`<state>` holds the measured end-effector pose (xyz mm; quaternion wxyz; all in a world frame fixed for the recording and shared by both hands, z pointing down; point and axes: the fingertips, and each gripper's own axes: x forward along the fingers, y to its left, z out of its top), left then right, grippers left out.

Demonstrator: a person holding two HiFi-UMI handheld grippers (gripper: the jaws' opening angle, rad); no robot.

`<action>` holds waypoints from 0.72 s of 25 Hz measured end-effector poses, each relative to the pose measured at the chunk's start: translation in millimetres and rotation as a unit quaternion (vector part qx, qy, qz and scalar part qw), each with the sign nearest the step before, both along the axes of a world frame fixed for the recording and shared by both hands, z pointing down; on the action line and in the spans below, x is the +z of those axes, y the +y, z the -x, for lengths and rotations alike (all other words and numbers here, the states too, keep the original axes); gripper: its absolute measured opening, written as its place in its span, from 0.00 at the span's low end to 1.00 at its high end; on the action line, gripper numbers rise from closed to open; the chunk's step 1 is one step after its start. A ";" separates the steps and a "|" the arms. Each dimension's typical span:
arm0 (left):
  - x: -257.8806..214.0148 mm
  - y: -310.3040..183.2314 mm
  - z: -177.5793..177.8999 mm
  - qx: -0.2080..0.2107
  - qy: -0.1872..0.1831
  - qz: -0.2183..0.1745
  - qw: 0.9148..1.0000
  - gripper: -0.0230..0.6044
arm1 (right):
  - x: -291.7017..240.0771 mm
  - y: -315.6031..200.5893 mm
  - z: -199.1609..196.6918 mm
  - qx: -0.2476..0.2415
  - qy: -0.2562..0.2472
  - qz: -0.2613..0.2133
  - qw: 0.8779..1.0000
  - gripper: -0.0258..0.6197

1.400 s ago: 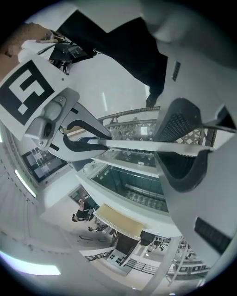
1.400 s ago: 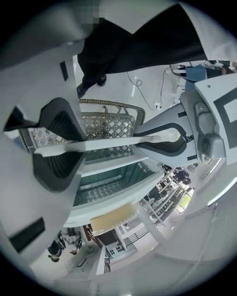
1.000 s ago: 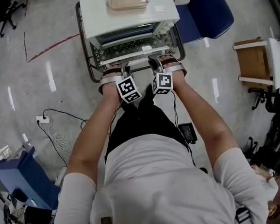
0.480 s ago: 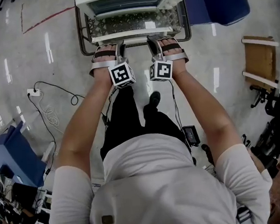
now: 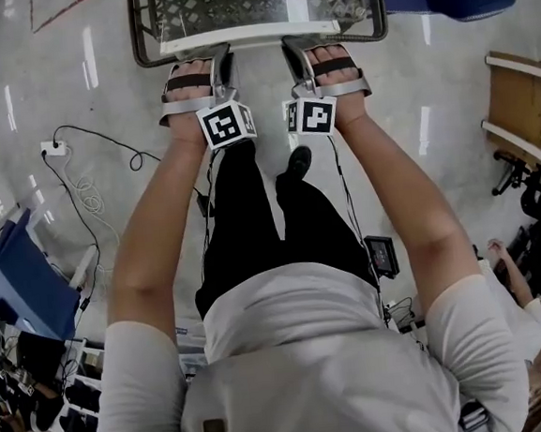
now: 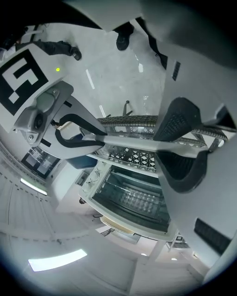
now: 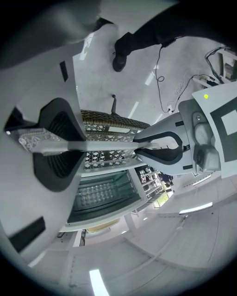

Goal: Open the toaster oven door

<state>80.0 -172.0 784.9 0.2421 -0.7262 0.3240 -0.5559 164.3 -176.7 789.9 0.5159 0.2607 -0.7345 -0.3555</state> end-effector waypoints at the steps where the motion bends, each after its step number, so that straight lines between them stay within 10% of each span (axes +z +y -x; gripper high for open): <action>1: 5.5 1.4 -0.7 0.000 -0.001 -0.001 1.000 0.18 | 5.1 1.1 -0.8 0.000 0.001 -0.005 1.000 0.16; 18: 72.6 16.2 -2.7 0.006 -0.001 -0.054 0.999 0.19 | 72.4 15.4 -1.9 0.003 -0.003 -0.019 1.000 0.17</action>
